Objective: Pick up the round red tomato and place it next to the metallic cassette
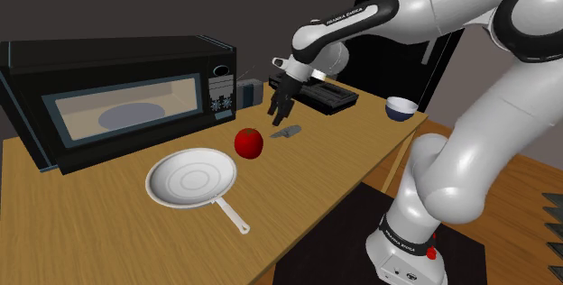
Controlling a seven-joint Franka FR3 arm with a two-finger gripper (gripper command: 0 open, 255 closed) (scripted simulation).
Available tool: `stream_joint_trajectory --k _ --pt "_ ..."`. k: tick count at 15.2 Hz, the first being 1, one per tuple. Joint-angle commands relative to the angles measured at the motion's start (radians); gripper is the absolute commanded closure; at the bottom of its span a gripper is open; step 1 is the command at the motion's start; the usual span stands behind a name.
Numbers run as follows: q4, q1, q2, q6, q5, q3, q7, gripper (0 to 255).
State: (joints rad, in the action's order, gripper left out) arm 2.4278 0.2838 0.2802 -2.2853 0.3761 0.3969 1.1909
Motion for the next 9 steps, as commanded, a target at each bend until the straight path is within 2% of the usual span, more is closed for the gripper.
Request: stream_joint_trajectory --k 1,2,9 --pt "-0.051 0.049 -0.078 -0.024 0.104 0.044 0.162 0" --pt "-0.071 0.062 -0.105 -0.024 0.141 0.054 0.213 0" --pt "-0.058 0.089 -0.179 -0.096 0.225 0.045 0.267 0"
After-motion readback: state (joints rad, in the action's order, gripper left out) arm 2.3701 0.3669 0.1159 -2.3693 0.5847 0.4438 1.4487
